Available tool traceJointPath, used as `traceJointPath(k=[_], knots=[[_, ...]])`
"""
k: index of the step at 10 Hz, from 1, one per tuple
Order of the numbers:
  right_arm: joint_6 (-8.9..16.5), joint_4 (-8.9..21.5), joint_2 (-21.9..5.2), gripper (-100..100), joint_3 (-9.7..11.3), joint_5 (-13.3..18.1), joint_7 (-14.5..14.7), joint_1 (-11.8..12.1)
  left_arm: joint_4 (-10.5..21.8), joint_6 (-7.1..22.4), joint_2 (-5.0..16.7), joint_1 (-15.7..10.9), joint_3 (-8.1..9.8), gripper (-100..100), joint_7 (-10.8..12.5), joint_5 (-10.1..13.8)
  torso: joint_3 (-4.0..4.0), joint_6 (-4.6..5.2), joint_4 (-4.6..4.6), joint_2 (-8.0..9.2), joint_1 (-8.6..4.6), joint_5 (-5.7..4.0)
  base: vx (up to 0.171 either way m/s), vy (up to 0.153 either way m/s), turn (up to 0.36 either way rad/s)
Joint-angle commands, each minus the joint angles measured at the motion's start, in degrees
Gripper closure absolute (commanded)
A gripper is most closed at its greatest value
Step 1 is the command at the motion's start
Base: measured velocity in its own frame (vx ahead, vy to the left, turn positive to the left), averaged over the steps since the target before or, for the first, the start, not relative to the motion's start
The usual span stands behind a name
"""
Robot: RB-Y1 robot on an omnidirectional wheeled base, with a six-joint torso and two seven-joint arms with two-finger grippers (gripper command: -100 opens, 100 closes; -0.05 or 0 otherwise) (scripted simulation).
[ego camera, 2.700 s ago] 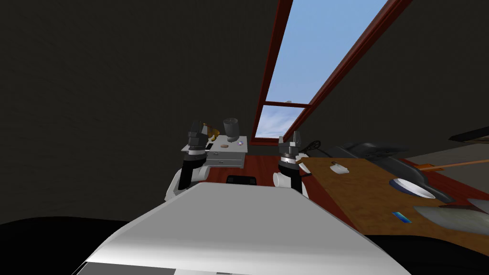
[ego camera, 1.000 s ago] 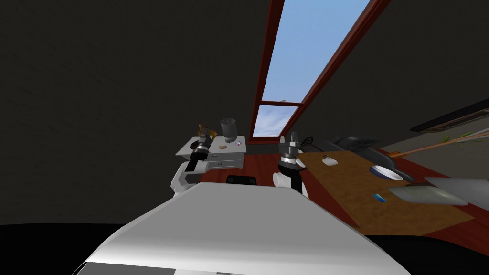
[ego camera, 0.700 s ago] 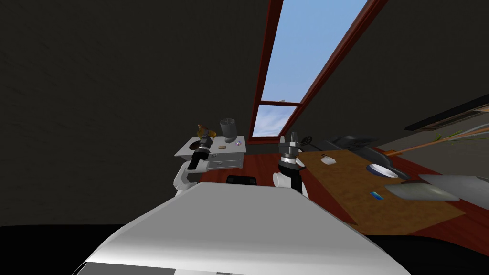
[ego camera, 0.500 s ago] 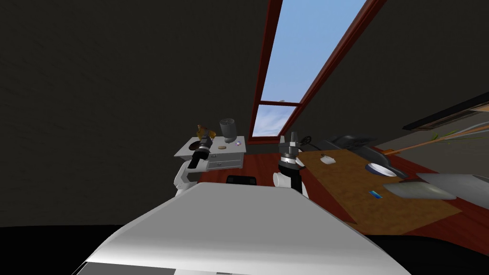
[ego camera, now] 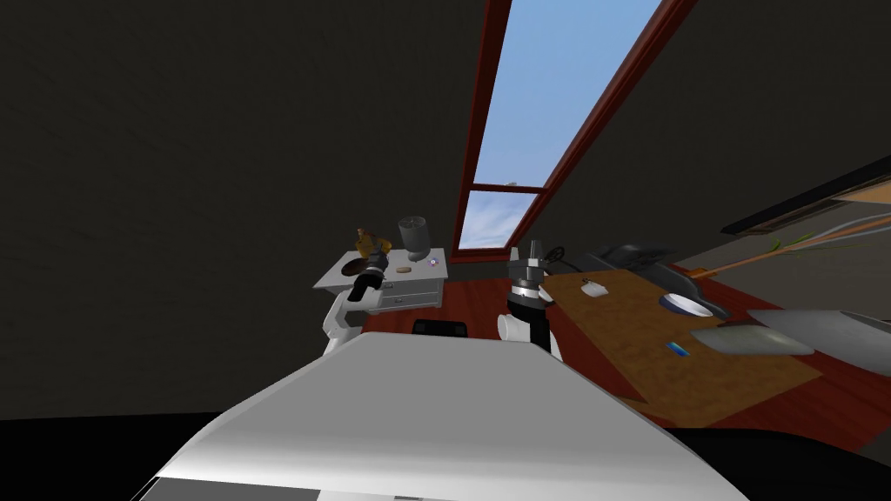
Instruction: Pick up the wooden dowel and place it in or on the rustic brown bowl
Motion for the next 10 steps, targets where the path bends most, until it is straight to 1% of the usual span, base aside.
traceJointPath(k=[1, 2, 4, 5, 7, 8, 9, 10], knots=[[0.00, 0.00, 0.00, 0, 0.00, 0.00, 0.00, 0.00, 1.34, 2.86, -0.03, -0.91, 0.24, -100, 0.11, 0.30, 0.00, 0.00, 0.00, 0.00, 0.00, 0.00, 0.015, 0.009, -0.030], [0.00, 0.00, 0.00, 0, 0.00, 0.00, 0.00, 0.00, 1.34, 3.26, -0.03, -0.91, 0.24, -100, 0.11, 0.30, -0.01, 0.01, 0.00, -0.01, -0.01, 0.00, 0.011, 0.006, -0.021], [0.00, 0.00, 0.00, 0, 0.00, 0.00, 0.00, 0.00, 3.81, 6.93, -0.19, -2.57, 0.49, -100, -0.30, 0.91, 0.00, 0.01, 0.00, 0.00, -0.02, 0.00, 0.015, 0.010, -0.036], [0.00, 0.00, 0.00, 0, 0.00, 0.00, 0.00, 0.00, 3.81, 8.02, -0.19, -2.57, 0.49, -100, -0.30, 0.91, -0.01, 0.01, -0.01, -0.02, 0.00, 0.00, 0.018, 0.010, -0.024], [0.00, 0.00, 0.00, 0, 0.00, 0.00, 0.00, 0.00, 6.31, 11.94, -0.39, -4.26, 0.59, -100, -1.25, 1.69, -0.02, 0.01, -0.01, -0.03, -0.02, 0.00, 0.024, 0.010, -0.037], [0.00, 0.00, 0.00, 0, 0.00, 0.00, 0.00, 0.00, 6.31, 12.78, -0.39, -4.26, 0.59, -100, -1.25, 1.69, -0.03, 0.01, -0.01, -0.06, -0.01, 0.00, 0.021, 0.014, -0.024], [0.00, 0.00, 0.00, 0, 0.00, 0.00, 0.00, 0.00, 7.56, 14.54, -0.50, -5.12, 0.59, -100, -1.90, 2.14, -0.02, -0.01, -0.01, -0.03, 0.00, 0.00, 0.025, 0.012, -0.025], [0.00, 0.00, 0.00, 0, 0.00, 0.00, 0.00, 0.00, 7.56, 15.15, -0.50, -5.12, 0.59, -100, -1.90, 2.14, -0.02, 0.00, -0.01, -0.04, -0.01, 0.00, 0.018, 0.008, -0.016]])
